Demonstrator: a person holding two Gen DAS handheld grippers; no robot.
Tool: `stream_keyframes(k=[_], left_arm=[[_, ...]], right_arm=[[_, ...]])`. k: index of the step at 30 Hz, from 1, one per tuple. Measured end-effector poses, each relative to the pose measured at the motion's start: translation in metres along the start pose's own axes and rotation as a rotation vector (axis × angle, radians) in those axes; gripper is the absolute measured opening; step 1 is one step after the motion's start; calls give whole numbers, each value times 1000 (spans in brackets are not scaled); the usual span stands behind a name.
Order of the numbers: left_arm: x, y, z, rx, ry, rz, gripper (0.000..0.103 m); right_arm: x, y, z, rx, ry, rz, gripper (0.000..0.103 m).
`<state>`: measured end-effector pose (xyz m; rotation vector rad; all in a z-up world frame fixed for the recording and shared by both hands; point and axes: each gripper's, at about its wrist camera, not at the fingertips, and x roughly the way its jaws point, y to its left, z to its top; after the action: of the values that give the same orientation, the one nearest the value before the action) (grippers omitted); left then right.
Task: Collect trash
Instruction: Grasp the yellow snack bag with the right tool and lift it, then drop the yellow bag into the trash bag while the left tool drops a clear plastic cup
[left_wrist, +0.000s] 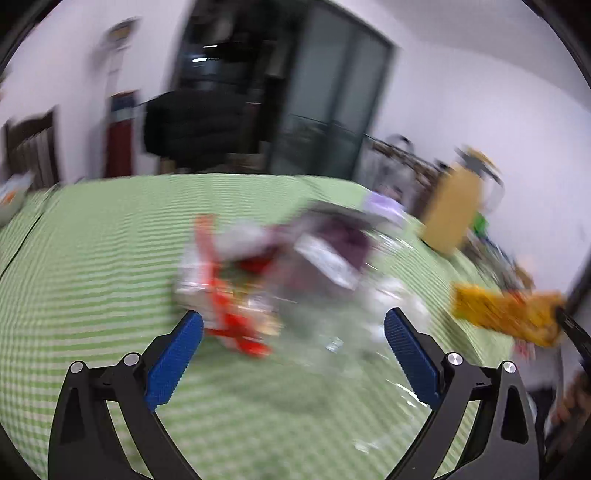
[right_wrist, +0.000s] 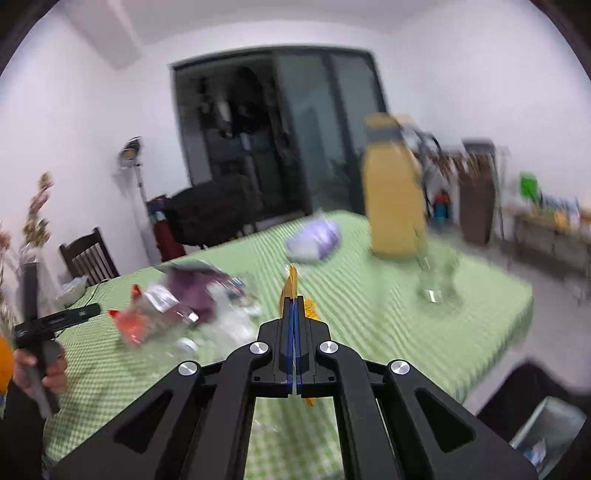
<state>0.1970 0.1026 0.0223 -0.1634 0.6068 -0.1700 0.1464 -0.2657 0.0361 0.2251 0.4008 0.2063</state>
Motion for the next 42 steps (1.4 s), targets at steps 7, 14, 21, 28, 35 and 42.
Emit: stream_keyframes(k=[7,14,21,28,35,42], left_arm=[[9,-71,-34,121,72,-71,95],[46,-120,-60,348,131,43,85],[65,-116,-62,325,165,67,14],[54,-117,-57,308,122,61,0],[43,-117,-52,267,89,47,0],[27,-129,-40,285,37,40,0]], right_arm=[[3,-17,-44,23,33,2,3],[6,-30,-61,59,36,9,3],[10,-35,-61,44,25,-37,26],[42,-24,-56,-33,42,-42,66],[63,-11,-61,-48,115,30,7],[35,-24,-48,-18,38,2,4]])
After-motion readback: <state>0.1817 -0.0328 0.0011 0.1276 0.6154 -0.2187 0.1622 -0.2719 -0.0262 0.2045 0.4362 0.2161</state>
